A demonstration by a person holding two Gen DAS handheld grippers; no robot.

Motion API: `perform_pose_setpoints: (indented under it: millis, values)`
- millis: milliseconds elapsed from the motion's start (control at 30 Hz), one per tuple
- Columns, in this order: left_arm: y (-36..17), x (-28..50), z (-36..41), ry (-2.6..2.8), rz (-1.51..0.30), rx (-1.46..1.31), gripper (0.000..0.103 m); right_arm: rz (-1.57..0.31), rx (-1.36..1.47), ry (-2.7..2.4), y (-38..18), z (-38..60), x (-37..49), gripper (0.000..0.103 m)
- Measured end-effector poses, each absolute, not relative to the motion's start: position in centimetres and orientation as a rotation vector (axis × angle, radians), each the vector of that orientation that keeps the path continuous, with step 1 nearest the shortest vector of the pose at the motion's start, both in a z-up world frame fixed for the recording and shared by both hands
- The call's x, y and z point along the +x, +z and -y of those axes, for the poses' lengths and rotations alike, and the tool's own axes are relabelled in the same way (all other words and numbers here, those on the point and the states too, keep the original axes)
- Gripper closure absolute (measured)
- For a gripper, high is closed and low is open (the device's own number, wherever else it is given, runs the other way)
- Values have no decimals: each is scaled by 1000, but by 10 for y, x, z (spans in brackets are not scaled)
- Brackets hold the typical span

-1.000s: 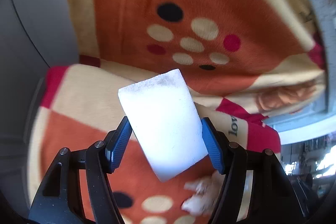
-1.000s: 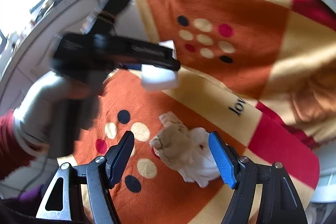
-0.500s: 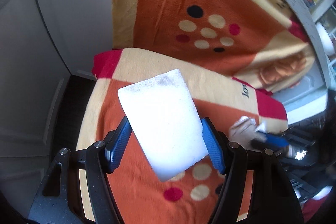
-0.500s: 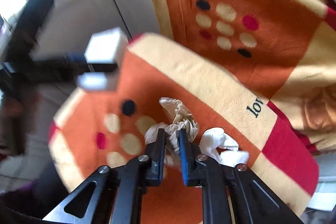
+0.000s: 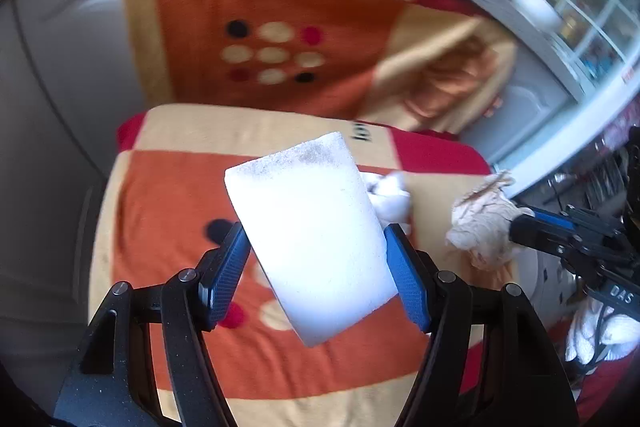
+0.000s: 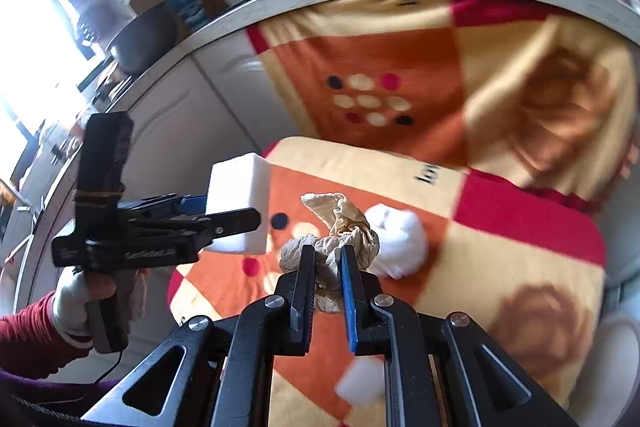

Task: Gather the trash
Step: 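Carry the sponge block and tissue over the white bin with both tools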

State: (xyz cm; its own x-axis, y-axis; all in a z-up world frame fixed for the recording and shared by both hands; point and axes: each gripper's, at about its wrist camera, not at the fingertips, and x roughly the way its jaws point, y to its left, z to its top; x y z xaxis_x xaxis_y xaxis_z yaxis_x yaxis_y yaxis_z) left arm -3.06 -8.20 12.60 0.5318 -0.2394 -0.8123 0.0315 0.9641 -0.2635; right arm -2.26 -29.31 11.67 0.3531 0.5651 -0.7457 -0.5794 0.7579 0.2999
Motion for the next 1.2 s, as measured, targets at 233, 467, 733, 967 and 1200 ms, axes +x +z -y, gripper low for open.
perform_pose_setpoints:
  millis: [233,467,733,967,1200]
  values:
    - [147,-40,154,-272,-952,-132,36,-927,52,625,127,362,-47,91]
    - [160,-37,229,-397,-937,-71,36,-906,116,492,130,431,-66,91]
    - [158,-31,313,-528,-961,5,36,-904,197,312,122,518,-82,91]
    - [146,-27,372,-601,-990,69,36,-915,254,184,109,579,-94,91]
    - [129,-17,418,-666,-1040,83,35,-931,299,91,92,623,-98,91]
